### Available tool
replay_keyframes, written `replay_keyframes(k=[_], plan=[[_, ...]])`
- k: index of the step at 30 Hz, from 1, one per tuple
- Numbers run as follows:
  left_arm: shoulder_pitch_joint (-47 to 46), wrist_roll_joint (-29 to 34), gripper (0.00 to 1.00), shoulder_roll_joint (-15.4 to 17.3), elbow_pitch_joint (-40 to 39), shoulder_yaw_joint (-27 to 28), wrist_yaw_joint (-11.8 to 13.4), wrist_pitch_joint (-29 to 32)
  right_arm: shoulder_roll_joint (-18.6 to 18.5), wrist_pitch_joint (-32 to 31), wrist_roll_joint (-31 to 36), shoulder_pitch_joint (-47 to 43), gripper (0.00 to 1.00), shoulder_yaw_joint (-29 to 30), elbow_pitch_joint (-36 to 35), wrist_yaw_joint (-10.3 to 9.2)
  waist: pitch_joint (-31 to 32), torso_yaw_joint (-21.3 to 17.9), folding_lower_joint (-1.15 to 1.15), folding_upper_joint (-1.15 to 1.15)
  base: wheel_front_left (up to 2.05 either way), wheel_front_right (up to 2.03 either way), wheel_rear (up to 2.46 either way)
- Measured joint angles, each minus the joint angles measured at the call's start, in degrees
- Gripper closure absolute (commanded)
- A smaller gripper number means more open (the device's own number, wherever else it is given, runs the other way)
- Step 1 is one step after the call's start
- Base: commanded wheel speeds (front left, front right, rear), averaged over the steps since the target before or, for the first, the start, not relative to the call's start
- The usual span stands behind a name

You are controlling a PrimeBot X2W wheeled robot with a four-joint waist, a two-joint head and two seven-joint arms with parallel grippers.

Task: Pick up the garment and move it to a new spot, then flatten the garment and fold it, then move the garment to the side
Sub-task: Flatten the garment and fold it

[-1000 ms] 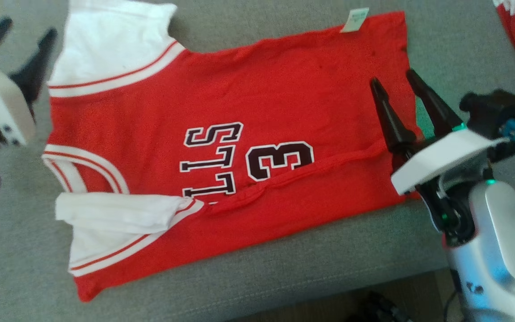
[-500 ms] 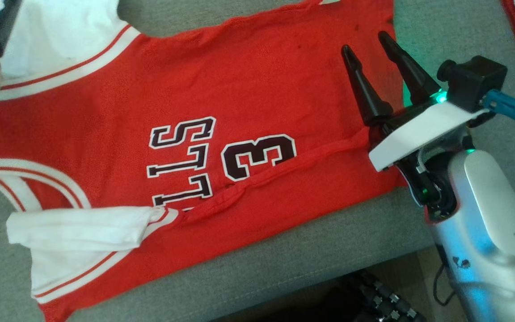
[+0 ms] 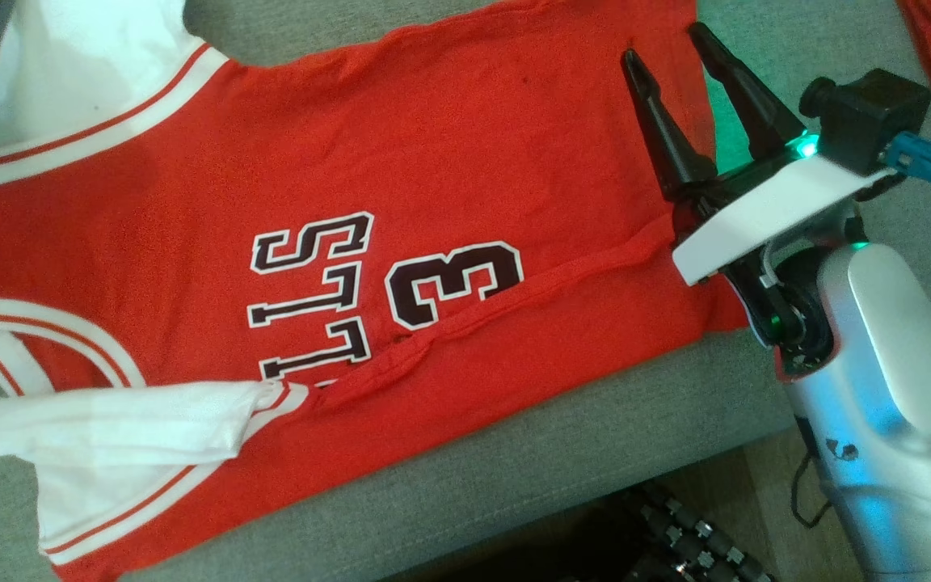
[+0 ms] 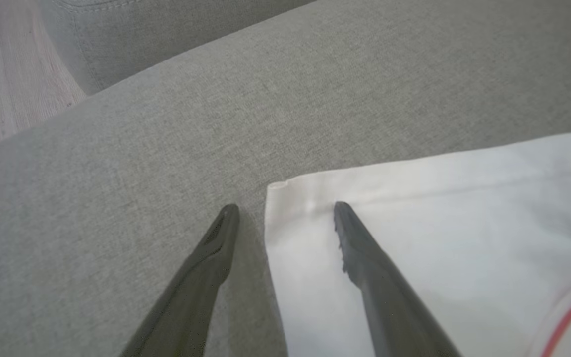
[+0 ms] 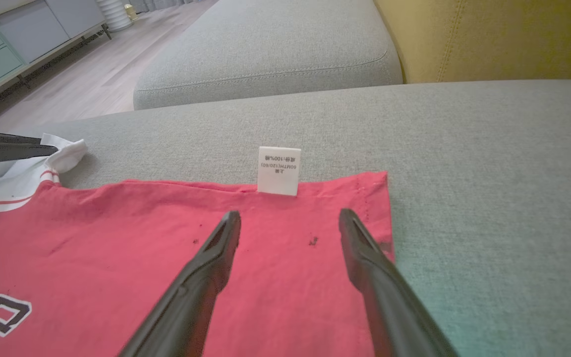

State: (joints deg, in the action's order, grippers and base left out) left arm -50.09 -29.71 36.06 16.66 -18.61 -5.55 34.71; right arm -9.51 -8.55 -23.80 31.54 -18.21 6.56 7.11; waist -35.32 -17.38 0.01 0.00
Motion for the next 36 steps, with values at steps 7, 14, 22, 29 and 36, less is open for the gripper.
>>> replay_keyframes(k=[7, 14, 22, 29, 36], plan=[[-1.78, 0.32, 1.0, -0.27, 1.72, -1.47, -0.27, 0.0, -0.73, -0.12, 0.02, 1.04, 0.0, -0.54, 0.93, 0.0, -0.05, -0.18, 0.0, 0.0, 0.0, 0.0, 0.0], [-1.77, -0.08, 1.0, -1.24, 1.53, -2.82, -0.58, -2.4, -4.94, -3.66, 4.87, 7.99, 0.0, 0.24, 5.7, 0.0, 1.3, 1.58, 0.0, 0.0, 0.0, 0.0, 0.0], [-1.74, -0.89, 1.0, -3.26, -1.4, -3.94, -1.02, -5.79, -9.06, -10.65, 8.57, 14.6, 0.0, -1.57, 15.96, 0.0, 2.72, 5.74, 0.0, 0.0, 0.0, 0.0, 0.0], [-1.68, -1.49, 1.0, -5.08, -2.41, -5.08, -1.09, -7.71, -11.16, -15.02, 6.68, 18.39, 0.0, -5.57, 21.95, 0.0, 3.11, 8.92, 0.0, 0.0, 0.0, 0.0, 0.0], [-1.66, -1.79, 1.0, -5.86, -2.34, -5.76, -1.33, -9.13, -12.73, -17.73, 2.43, 21.7, 0.65, -9.23, 24.68, 0.0, 3.15, 10.07, 0.0, 0.0, 0.0, 0.0, 0.0]])
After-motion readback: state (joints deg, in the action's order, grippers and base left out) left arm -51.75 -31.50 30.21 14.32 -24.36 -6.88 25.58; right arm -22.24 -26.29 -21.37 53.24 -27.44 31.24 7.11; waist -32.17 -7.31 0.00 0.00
